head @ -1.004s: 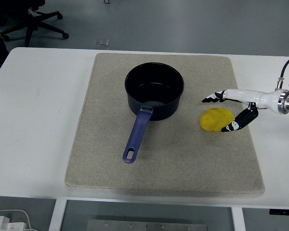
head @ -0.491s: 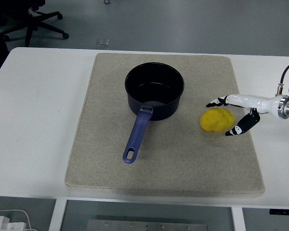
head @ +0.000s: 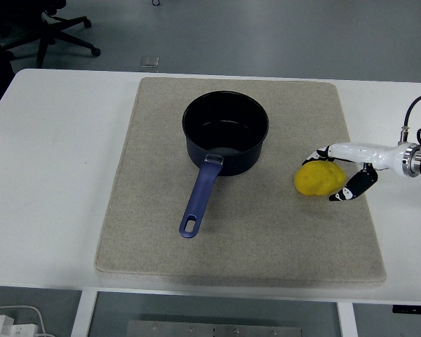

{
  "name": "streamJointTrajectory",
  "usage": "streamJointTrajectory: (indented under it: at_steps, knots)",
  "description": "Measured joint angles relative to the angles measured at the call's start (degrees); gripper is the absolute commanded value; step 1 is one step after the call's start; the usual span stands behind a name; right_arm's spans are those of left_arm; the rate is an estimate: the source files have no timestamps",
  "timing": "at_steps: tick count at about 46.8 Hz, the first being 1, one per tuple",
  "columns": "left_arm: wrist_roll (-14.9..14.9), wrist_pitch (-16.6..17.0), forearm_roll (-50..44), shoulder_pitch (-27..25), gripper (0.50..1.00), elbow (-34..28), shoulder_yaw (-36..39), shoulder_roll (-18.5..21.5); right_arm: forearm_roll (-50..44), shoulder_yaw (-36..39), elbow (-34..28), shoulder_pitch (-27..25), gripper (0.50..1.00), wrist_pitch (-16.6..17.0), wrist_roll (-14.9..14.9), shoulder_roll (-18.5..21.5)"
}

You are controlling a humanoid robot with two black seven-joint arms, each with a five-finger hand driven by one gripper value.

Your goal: Put the potato in the blue pot

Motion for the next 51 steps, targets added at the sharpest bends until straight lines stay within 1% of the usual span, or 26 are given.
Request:
streamJointTrajectory:
  at_steps: [3, 4, 12, 22, 38, 51]
  knots:
    - [0.0, 0.0, 0.0, 0.0, 0.994, 0.0, 0.0, 0.0, 0.0, -0.2, -0.1, 0.2, 0.513, -0.4, 0.0, 0.0]
    - [0.0, 0.0, 0.0, 0.0, 0.994, 0.0, 0.0, 0.0, 0.0, -0.2, -0.1, 0.2, 0.500, -0.5, 0.0, 0.0]
    - [0.0, 0.0, 0.0, 0.0, 0.994, 0.0, 0.0, 0.0, 0.0, -0.3, -0.2, 0.9, 0.500, -0.6, 0.0, 0.0]
    - [0.0, 0.0, 0.0, 0.0, 0.994, 0.0, 0.0, 0.0, 0.1, -3.4, -0.2, 2.6, 0.500, -0.7, -0.1, 0.0]
    - [0.0, 0.0, 0.0, 0.0, 0.994, 0.0, 0.0, 0.0, 0.6, -3.4, -0.2, 4.2, 0.500, -0.6, -0.1, -0.3]
    - [0.0, 0.0, 0.0, 0.0, 0.994, 0.0, 0.0, 0.0, 1.1, -3.0, -0.2, 6.4, 0.500, 0.5, 0.3, -1.0]
